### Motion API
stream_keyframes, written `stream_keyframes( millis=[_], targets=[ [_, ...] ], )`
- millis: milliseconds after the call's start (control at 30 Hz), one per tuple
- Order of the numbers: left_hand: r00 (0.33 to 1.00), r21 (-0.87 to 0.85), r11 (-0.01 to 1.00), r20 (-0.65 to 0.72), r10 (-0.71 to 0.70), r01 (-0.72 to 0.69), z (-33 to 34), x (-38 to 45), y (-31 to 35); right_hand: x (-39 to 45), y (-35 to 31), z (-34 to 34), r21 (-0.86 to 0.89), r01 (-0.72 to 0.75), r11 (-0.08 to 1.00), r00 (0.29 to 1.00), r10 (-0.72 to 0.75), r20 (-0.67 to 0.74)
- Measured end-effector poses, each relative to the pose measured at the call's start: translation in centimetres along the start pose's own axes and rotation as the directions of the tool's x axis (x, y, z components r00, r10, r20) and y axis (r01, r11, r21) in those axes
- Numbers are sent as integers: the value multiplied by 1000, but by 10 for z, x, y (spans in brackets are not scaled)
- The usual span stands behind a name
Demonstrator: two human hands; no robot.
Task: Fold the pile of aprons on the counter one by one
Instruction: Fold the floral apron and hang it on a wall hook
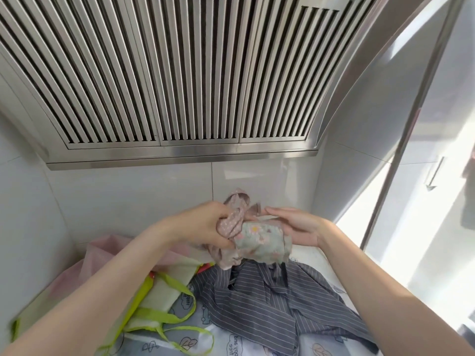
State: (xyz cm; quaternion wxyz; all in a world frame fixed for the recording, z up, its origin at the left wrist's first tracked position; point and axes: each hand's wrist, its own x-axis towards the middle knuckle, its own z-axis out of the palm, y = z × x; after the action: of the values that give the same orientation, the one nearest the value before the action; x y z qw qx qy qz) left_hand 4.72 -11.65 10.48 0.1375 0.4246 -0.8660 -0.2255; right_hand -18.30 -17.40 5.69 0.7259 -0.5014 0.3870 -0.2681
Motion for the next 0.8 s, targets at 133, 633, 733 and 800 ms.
stream_keyframes(
  millis=[133, 633, 733, 800],
  targets=[
    [995, 294, 952, 72, 66, -85, 25, 7, 10, -6, -18, 25, -137, 34, 990, 997, -23, 80],
    [989, 151, 986, 120, -92, 74, 39, 6, -3, -22, -55, 25, -527, 169, 833, 592, -513, -621],
    [986, 150, 987, 148, -79, 56, 45, 26, 6, -21, -53, 56, -785, 90, 613, 691, -606, -394],
    [983, 165, 982, 144, -112, 88, 44, 36, 6, -29, -46, 72, -781, 154, 605, 825, -514, -235]
  ],
)
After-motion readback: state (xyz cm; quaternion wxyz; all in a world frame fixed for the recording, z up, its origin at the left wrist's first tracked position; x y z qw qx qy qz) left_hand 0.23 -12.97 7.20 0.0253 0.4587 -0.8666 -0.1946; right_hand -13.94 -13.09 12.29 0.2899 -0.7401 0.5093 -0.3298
